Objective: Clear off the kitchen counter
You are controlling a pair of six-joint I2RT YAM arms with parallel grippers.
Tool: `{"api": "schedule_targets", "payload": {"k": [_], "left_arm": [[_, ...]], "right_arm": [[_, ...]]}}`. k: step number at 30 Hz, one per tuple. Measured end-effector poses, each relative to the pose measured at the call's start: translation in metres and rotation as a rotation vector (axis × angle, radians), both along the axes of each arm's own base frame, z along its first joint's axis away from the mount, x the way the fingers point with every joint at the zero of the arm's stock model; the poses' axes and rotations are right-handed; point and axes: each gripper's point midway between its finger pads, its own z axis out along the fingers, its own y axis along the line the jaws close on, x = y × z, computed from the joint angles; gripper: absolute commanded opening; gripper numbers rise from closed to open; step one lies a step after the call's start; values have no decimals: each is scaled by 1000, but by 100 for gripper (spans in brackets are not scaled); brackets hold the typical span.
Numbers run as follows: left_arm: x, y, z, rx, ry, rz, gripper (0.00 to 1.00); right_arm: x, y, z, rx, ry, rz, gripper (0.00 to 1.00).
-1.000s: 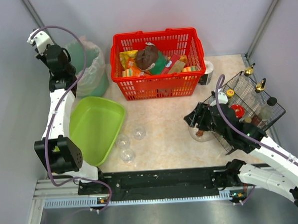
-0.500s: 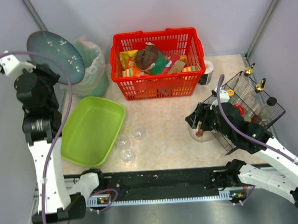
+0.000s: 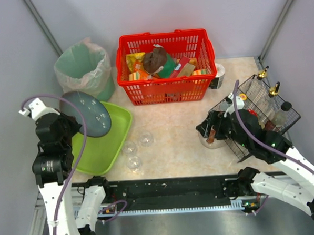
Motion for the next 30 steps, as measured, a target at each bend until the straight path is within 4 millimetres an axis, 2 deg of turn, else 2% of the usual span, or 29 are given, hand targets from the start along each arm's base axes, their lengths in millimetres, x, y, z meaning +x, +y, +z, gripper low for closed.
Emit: {"api": "schedule_targets", "payload": {"k": [5, 10, 12, 20, 25, 30], "left_arm": [[3, -7, -79, -84, 190, -6, 0], [5, -11, -139, -167, 315, 25, 0], [8, -9, -152, -187, 329, 55, 0], [36, 10, -179, -242, 280, 163, 0], [52, 9, -204, -282, 263, 162, 0], [57, 9, -231, -291, 242, 162, 0]], "right_arm": [[-6, -5, 1, 21, -13, 0, 84], [-12, -4, 2, 46, -10, 19, 84], [-13, -3, 3, 53, -13, 27, 84], [-21, -5, -10, 57, 6, 42, 84], [-21, 2, -21, 31, 46, 71, 83], [-19, 8, -36, -14, 93, 90, 83]]}}
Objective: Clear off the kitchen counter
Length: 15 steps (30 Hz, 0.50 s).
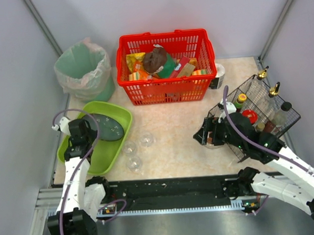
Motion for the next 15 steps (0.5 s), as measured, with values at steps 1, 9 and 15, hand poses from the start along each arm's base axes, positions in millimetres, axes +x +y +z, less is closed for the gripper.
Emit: {"api": "schedule_targets", "payload": {"k": [1, 9, 15], "left_arm": [[0, 1, -5, 0, -5, 5, 0], [16, 0, -25, -25, -71, 15, 5], [30, 2, -33, -64, -86, 37, 25]], "right_arm": [[0, 1, -2, -6, 5, 1, 83], [4, 4, -1, -9, -9, 10, 82], [7, 5, 2, 1, -22, 3, 81]]}}
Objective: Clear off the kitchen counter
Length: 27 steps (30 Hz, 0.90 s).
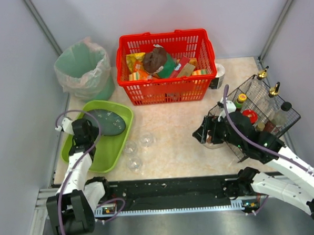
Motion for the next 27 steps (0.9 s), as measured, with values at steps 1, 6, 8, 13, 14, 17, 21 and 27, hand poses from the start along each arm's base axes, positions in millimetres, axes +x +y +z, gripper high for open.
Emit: {"api": "schedule_targets", "payload": {"k": [1, 6, 8, 13, 14, 17, 21, 27], "left_arm": [[2, 0, 0, -4, -3, 4, 30], [-2, 8, -8, 6, 25, 43, 45], [-4, 10, -12, 11, 30, 54, 45], [-18, 14, -37, 19, 93, 81, 57], [-21, 14, -42, 19, 108, 87, 62], [-26, 17, -50, 24, 138, 106, 75], [-28, 21, -52, 32, 149, 127, 84], [-30, 26, -42, 50, 176, 153, 88]], "right_arm": [[0, 0, 2, 5, -7, -3, 81], [2, -4, 13, 37, -44, -28, 80], [3, -5, 16, 45, -55, -33, 80], [4, -6, 19, 52, -68, -42, 80], [5, -6, 18, 51, -68, -43, 80], [5, -7, 18, 54, -71, -50, 80], [6, -11, 18, 63, -78, -78, 80], [7, -16, 16, 57, -83, -104, 80]]}}
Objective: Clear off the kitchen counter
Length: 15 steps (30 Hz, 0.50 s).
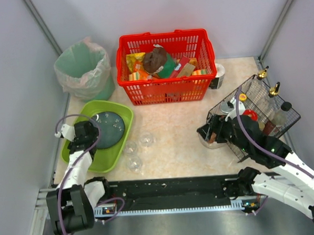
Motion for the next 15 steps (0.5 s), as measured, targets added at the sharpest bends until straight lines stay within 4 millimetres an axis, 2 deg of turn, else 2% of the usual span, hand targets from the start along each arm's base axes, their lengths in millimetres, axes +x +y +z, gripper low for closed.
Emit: {"api": "schedule_targets", "payload": {"k": [3, 9, 12, 15], "left_arm": [[0, 4, 19, 15, 7, 19, 88], [7, 4, 83, 54, -92, -17, 89], [12, -13, 108, 69, -148, -163, 90], [22, -39, 134, 64, -175, -354, 90]], "right_arm": [[1, 0, -3, -11, 8, -3, 80], [1, -3, -9, -42, 22, -7, 81], [1, -5, -11, -67, 26, -6, 81], [2, -8, -3, -86, 10, -6, 81]]}}
